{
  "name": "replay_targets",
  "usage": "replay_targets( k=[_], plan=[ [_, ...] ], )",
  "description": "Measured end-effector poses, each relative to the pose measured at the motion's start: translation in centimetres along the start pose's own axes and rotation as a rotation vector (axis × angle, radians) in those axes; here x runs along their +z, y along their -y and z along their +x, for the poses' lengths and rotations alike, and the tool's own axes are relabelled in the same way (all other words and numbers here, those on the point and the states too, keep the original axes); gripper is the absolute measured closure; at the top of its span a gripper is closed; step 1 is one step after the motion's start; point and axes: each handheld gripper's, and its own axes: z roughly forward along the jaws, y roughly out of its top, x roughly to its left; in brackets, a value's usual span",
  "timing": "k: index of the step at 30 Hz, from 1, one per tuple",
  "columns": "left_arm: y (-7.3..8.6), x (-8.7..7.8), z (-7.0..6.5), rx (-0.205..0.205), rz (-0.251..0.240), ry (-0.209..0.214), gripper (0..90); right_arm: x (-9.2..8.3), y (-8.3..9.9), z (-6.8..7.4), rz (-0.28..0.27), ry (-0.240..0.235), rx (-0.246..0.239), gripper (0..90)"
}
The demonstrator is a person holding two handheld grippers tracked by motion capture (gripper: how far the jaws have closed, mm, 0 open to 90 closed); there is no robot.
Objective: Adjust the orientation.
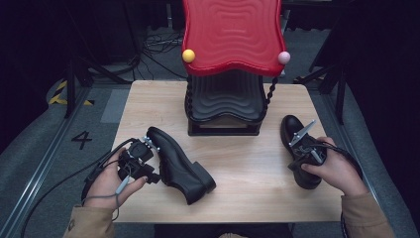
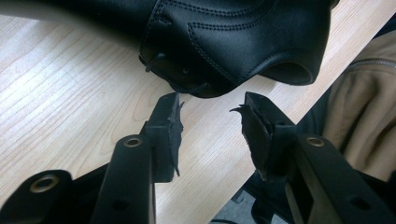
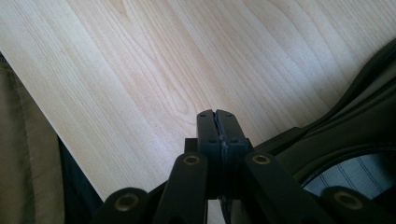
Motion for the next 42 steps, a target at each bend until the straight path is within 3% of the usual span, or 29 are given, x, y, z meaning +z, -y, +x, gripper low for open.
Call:
replay_targets(
  k=[5, 12, 17, 19, 27, 35, 42],
  plan=[
    [-0.1, -0.1, -0.3, 0.015, -0.005, 0.001, 62.5, -0.1, -0.1, 0.1, -0.011, 0.000, -0.003, 90.0],
    [-0.2, -0.1, -0.4, 0.017, -0.003, 0.005, 61.2, 0.2, -0.3, 0.1, -0.015, -0.015, -0.011, 90.0],
    [-0.1, -0.1, -0.4, 0.016, -0.008, 0.010, 57.5, 0.1, -0.6, 0.4, -0.047, -0.019, -0.023, 90.0],
    [0.0, 0.1, -0.3, 0.008, -0.007, -0.003, 56.5, 0.1, -1.2, 1.0, -0.076, -0.026, -0.050, 90.0],
    [0.5, -0.2, -0.2, -0.007, -0.030, 0.014, 56.3, 0.9, -3.8, 2.6, -0.112, -0.047, -0.138, 90.0],
    [1.0, -0.3, -0.3, -0.017, -0.047, 0.016, 56.5, 1.3, -5.9, 3.9, -0.163, -0.078, -0.189, 90.0],
    [1.1, -0.1, -0.2, -0.033, -0.037, 0.046, 58.5, 1.9, -7.4, 5.5, -0.201, -0.107, -0.236, 90.0]
  ],
)
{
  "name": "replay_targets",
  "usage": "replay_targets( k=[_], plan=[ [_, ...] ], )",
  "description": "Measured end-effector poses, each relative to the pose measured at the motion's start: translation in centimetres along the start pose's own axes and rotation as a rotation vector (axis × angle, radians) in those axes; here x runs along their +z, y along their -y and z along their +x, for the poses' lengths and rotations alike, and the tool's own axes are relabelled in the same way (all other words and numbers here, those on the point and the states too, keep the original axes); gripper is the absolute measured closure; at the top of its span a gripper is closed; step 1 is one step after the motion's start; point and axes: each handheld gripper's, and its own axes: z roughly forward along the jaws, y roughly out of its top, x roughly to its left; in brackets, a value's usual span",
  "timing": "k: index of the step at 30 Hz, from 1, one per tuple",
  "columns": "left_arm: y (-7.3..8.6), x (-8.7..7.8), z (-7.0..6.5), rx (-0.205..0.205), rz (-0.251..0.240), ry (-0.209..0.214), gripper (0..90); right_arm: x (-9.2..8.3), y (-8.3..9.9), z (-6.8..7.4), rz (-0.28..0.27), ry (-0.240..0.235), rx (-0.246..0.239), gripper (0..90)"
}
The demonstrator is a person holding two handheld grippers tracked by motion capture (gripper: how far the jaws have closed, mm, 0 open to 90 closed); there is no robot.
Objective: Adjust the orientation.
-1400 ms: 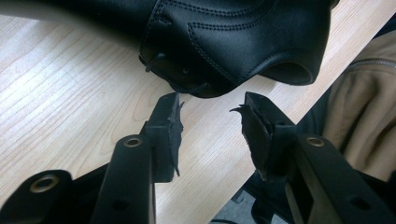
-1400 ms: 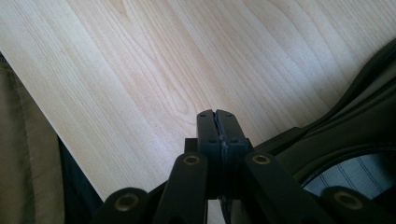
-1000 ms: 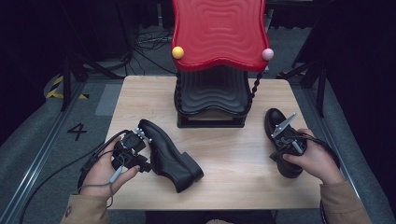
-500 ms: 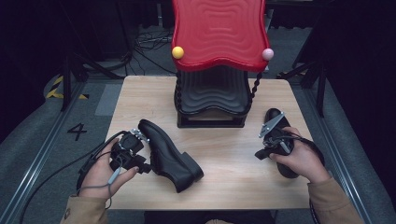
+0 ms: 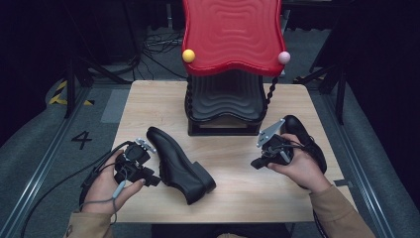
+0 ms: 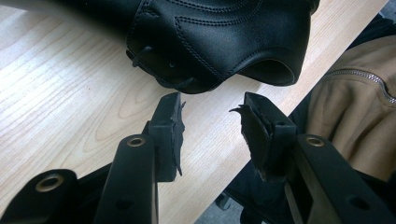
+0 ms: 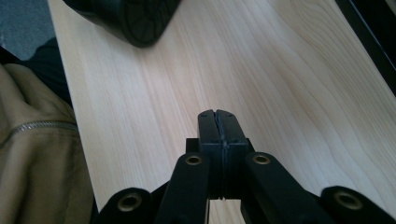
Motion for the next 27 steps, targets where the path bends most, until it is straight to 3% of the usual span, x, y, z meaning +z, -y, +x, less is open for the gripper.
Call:
replay_targets(
  k=[3, 7, 19, 27],
  plan=[
    [-0.1, 0.0, -0.1, 0.003, 0.005, 0.001, 57.8, 0.5, -0.6, 0.4, -0.013, -0.014, -0.021, 90.0],
    [-0.2, 0.0, -0.1, 0.012, -0.002, -0.002, 57.5, 2.3, -2.6, 2.0, -0.048, -0.054, -0.087, 90.0],
    [-0.3, 0.2, 0.0, 0.016, -0.005, -0.004, 56.4, 6.0, -6.4, 4.5, -0.089, -0.117, -0.167, 90.0],
    [-0.2, 0.1, 0.0, 0.011, -0.004, -0.001, 56.2, 7.5, -8.0, 6.0, -0.094, -0.118, -0.208, 90.0]
  ],
)
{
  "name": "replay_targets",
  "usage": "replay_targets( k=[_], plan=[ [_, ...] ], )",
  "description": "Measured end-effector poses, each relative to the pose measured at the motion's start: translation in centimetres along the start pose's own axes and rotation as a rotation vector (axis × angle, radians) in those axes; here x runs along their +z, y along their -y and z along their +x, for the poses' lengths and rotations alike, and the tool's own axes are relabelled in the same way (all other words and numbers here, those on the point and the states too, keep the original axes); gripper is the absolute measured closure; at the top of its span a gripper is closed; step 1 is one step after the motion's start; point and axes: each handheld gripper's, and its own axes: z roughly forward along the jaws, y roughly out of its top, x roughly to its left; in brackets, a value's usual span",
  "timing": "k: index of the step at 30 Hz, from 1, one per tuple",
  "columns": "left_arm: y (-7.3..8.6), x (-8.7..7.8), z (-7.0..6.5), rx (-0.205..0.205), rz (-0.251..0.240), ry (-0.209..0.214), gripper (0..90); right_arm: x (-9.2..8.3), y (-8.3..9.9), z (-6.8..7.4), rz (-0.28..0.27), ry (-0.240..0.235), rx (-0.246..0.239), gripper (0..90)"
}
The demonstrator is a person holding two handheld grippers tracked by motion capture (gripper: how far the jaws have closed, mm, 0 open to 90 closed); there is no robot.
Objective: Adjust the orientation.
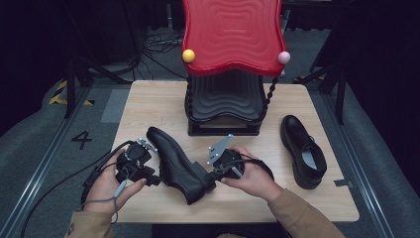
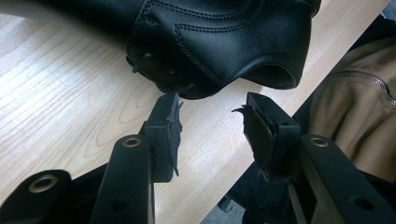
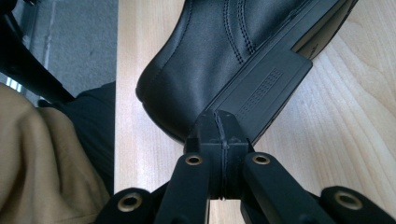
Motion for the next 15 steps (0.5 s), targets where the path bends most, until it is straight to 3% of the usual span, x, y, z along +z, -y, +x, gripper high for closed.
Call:
replay_targets(
  k=[15],
  plan=[
    [0.08, -0.21, 0.00, 0.000, -0.004, -0.002, 55.5, -0.51, 0.53, -0.66, 0.019, 0.026, 0.022, 90.0]
  ],
)
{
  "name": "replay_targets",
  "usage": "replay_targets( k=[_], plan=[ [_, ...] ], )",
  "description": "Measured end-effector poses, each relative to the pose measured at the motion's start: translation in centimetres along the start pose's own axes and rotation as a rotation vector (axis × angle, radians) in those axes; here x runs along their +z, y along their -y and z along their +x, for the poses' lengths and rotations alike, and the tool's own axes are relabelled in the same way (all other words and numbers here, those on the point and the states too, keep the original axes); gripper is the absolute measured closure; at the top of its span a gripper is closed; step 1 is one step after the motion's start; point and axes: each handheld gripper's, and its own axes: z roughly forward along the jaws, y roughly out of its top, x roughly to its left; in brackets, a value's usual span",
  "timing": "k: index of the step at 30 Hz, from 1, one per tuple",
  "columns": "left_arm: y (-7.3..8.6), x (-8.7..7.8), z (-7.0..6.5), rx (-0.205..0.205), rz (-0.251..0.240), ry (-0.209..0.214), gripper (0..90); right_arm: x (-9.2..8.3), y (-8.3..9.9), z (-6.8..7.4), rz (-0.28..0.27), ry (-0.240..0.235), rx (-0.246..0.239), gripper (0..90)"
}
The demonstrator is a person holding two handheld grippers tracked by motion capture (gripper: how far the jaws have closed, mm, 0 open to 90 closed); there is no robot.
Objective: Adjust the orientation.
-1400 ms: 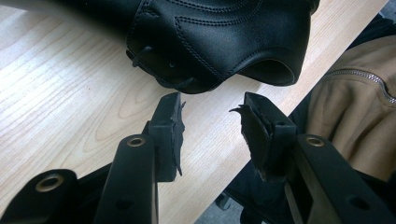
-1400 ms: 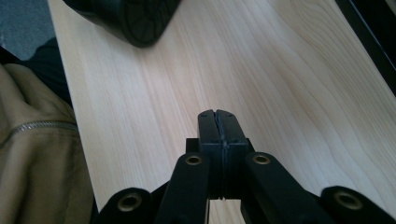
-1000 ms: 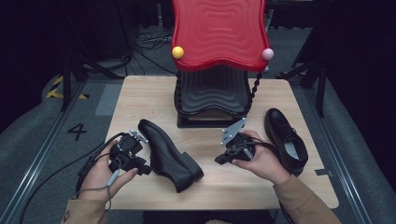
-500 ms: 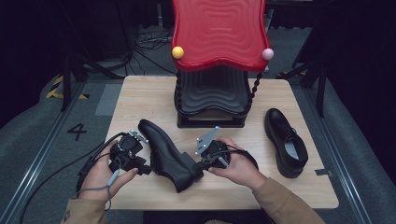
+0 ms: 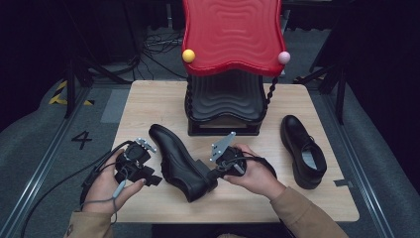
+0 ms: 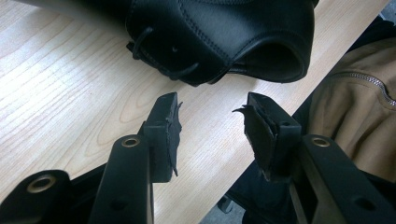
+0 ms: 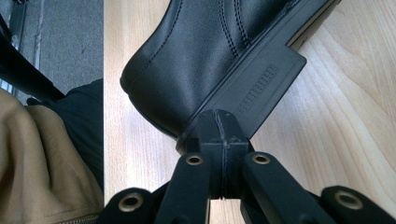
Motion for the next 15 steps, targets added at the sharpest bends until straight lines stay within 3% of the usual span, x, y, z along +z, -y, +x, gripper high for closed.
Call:
replay_targets(
  k=[6, 12, 13, 15],
  plan=[
    [0.0, 0.0, 0.0, 0.001, -0.004, -0.001, 55.2, -0.2, 0.1, -0.3, 0.008, 0.013, 0.009, 90.0],
    [0.0, 0.0, 0.0, 0.002, -0.001, -0.002, 55.0, -0.7, 0.6, -1.1, 0.031, 0.060, 0.025, 90.0],
    [-0.1, 0.1, 0.0, 0.002, 0.001, -0.001, 55.0, -1.0, 0.8, -1.4, 0.052, 0.121, 0.031, 90.0],
    [0.0, 0.0, 0.0, -0.005, -0.002, 0.001, 55.0, -1.5, 1.0, -1.7, 0.061, 0.165, 0.041, 90.0]
  ],
)
